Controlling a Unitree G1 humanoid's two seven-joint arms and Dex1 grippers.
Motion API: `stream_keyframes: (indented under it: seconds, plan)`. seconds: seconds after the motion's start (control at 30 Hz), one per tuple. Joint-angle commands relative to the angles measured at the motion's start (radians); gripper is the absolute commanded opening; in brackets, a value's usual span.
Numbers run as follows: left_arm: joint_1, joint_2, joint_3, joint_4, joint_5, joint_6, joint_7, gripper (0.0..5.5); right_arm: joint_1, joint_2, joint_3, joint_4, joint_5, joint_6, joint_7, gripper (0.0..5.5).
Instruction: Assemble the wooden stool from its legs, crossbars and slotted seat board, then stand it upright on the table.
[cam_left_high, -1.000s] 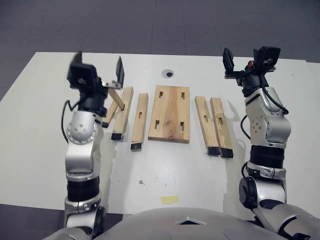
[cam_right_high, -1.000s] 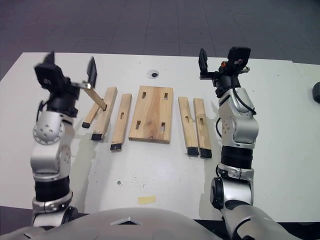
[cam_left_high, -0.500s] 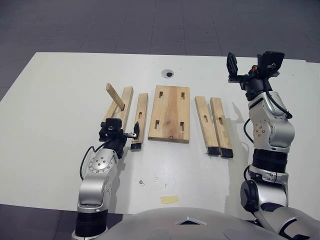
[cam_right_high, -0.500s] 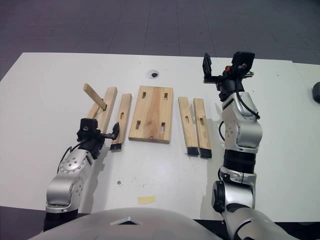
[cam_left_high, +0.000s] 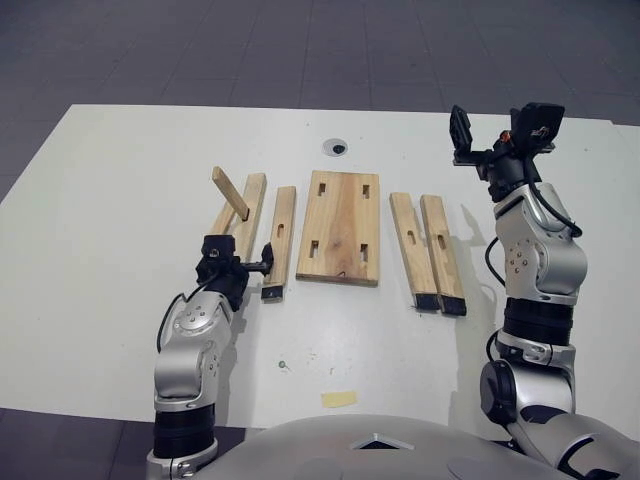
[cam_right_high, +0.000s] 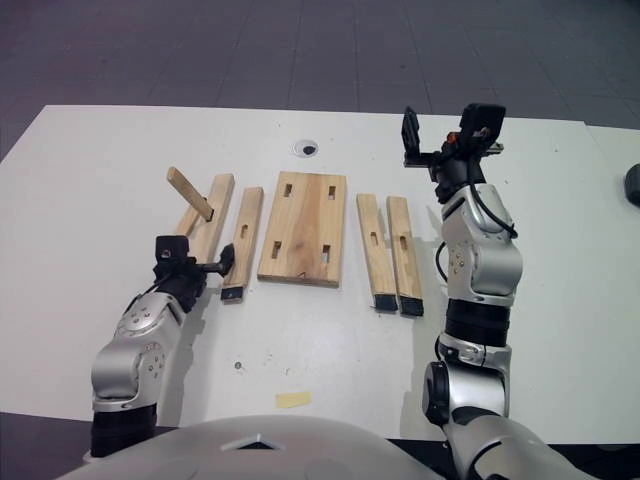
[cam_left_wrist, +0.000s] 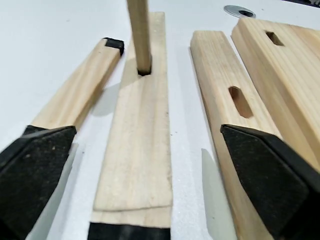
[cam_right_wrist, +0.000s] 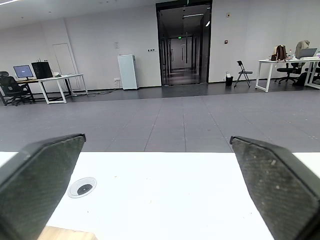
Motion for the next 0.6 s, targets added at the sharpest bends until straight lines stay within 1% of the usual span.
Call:
stream_keyframes:
  seconds: [0.03,0.4,0.6]
  plan:
    - [-0.02,-0.006,0.019,-0.018,-0.01,-0.029,0.006,5.38,-0.009,0.0,0.006,-0.007,0.008,0.011,0.004,5.4]
    - [-0.044,0.033,-0.017,0.069,0.02,0.038,-0.001,5.38,-0.03,0.008,0.007,-0.013,0.023,0.005,0.003,5.4]
    - [-0.068,0.042,-0.006,0.1,0.025,0.066,0.0,4.43,-0.033,0.013,0.007,-0.011,0.029,0.005,0.004,5.4]
